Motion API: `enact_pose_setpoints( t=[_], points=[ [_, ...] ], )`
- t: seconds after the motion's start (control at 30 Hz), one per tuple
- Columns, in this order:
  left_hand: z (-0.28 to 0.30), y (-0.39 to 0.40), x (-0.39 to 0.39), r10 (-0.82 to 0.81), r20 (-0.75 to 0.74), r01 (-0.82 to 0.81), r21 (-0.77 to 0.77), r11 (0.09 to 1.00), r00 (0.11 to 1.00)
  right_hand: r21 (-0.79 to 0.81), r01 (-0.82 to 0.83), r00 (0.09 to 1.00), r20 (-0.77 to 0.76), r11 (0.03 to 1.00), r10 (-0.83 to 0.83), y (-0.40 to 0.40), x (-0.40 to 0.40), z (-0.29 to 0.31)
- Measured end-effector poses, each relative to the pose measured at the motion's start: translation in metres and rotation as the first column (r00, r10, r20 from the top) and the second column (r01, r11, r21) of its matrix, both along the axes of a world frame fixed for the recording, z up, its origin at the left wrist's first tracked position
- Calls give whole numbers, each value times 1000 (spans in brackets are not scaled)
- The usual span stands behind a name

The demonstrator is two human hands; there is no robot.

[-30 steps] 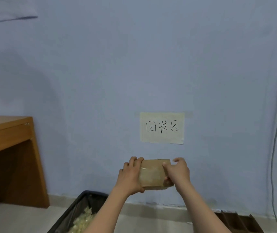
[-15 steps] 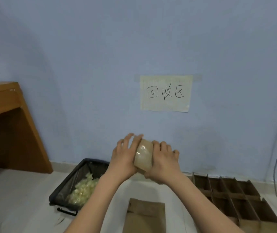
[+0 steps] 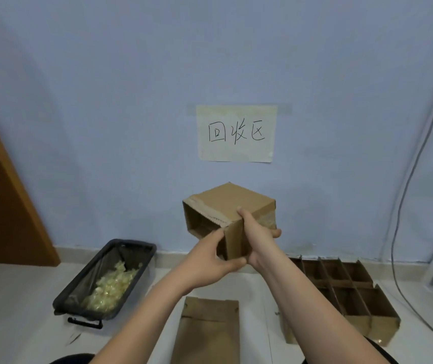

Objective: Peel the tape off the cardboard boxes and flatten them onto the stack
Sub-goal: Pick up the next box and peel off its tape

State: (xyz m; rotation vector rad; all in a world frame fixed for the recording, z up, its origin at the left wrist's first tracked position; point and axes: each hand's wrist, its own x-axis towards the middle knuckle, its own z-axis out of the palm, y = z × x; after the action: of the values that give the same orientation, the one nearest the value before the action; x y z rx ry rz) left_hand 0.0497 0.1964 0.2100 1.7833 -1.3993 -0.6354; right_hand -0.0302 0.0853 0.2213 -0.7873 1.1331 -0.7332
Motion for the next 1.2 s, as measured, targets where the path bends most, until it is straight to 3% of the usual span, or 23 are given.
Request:
enact_pose_setpoints(
  t=[0.1,0.27,0.37,0.43,0.5,0.57,0.73,1.2],
  points=[
    [-4,-9,-1,116,-125,-132,-135,982,985,40,-75,996,52,996,73,9,3,3],
    [0,-10,5,280,-453,-411,-220,885,846,-219,-347,938,-60,912,342,19,-11,4],
    [8,-6,21,194,-655,-398,-177,900,730,-504,-263,942,-320,823,105,5,-28,12],
    [14,-2,29,160,-721,-370,-142,918,674,-731,-232,935,-350,642,-60,0,-38,21],
    [18,1,33,150,-730,-358,-137,924,667,-832,-244,943,-325,498,-80,-3,-43,23],
    [22,3,35,148,-739,-370,-145,918,657,-857,-272,944,-326,438,-52,1,-41,22],
    [24,5,35,142,-734,-369,-157,916,664,-879,-395,879,-446,269,-167,18,-27,9],
    [26,15,46,140,-672,-331,-164,929,727,-814,-539,791,-577,215,-204,30,-18,3]
  ],
)
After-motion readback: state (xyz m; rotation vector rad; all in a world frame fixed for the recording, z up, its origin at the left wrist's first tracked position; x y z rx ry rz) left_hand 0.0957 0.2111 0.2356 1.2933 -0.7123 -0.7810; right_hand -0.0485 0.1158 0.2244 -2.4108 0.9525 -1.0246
